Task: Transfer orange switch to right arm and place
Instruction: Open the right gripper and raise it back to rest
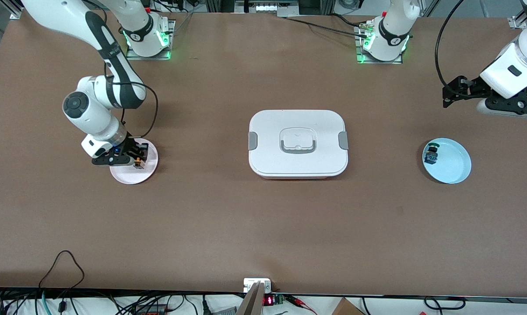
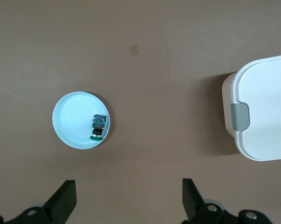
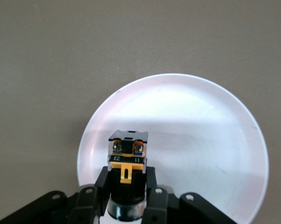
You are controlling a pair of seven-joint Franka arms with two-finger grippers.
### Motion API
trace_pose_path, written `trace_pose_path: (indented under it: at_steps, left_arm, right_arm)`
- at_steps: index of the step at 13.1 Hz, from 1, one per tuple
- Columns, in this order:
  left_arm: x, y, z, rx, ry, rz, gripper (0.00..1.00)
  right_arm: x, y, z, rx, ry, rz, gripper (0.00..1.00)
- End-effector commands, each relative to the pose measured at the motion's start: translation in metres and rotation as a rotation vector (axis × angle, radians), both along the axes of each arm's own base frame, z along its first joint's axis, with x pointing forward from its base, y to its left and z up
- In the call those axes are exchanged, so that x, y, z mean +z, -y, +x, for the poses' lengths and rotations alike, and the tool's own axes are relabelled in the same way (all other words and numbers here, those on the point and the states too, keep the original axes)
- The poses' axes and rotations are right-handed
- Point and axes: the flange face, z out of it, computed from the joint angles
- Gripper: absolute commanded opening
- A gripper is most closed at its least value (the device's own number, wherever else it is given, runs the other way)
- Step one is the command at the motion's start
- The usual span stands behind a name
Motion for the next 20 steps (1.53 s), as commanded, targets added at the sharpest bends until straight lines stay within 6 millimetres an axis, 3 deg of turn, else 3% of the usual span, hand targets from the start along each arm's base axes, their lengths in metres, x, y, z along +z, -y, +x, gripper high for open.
trace_pose_path:
  at_steps: [1, 5, 6, 7, 8, 10, 12, 17, 19, 20]
  left_arm:
    - [0.006, 0.004, 0.005, -0.014, 0.010, 0.013, 1.00]
    - [0.006, 0.005, 0.004, -0.016, 0.010, 0.012, 1.00]
    - [0.006, 0.005, 0.004, -0.016, 0.010, 0.012, 1.00]
    - [0.006, 0.005, 0.004, -0.016, 0.010, 0.012, 1.00]
    - [0.006, 0.005, 0.004, -0.016, 0.010, 0.012, 1.00]
    - [0.006, 0.005, 0.004, -0.017, 0.010, 0.012, 1.00]
    - [0.006, 0.005, 0.004, -0.017, 0.010, 0.012, 1.00]
    - [0.006, 0.005, 0.004, -0.017, 0.010, 0.012, 1.00]
    - [0.006, 0.005, 0.004, -0.016, 0.010, 0.012, 1.00]
    - [0.006, 0.005, 0.005, -0.016, 0.008, 0.012, 1.00]
  right_arm:
    - [-0.016, 0.000, 0.001, 0.042, 0.034, -0.010, 0.00]
    - [-0.012, 0.001, 0.002, 0.041, 0.034, -0.010, 0.02]
    - [-0.005, 0.001, 0.003, 0.047, 0.045, -0.010, 0.09]
    - [0.003, 0.000, 0.004, 0.048, 0.042, -0.009, 0.34]
    - [0.016, 0.003, 0.006, 0.043, 0.027, -0.009, 0.70]
    - [0.059, 0.003, 0.010, 0.043, 0.017, -0.006, 1.00]
    - [0.114, -0.002, 0.012, 0.044, -0.040, -0.002, 1.00]
    - [0.288, -0.004, 0.005, 0.063, -0.103, 0.003, 1.00]
    - [0.335, -0.002, 0.006, 0.078, -0.127, 0.000, 1.00]
    - [0.344, 0.000, 0.004, 0.082, -0.140, -0.007, 1.00]
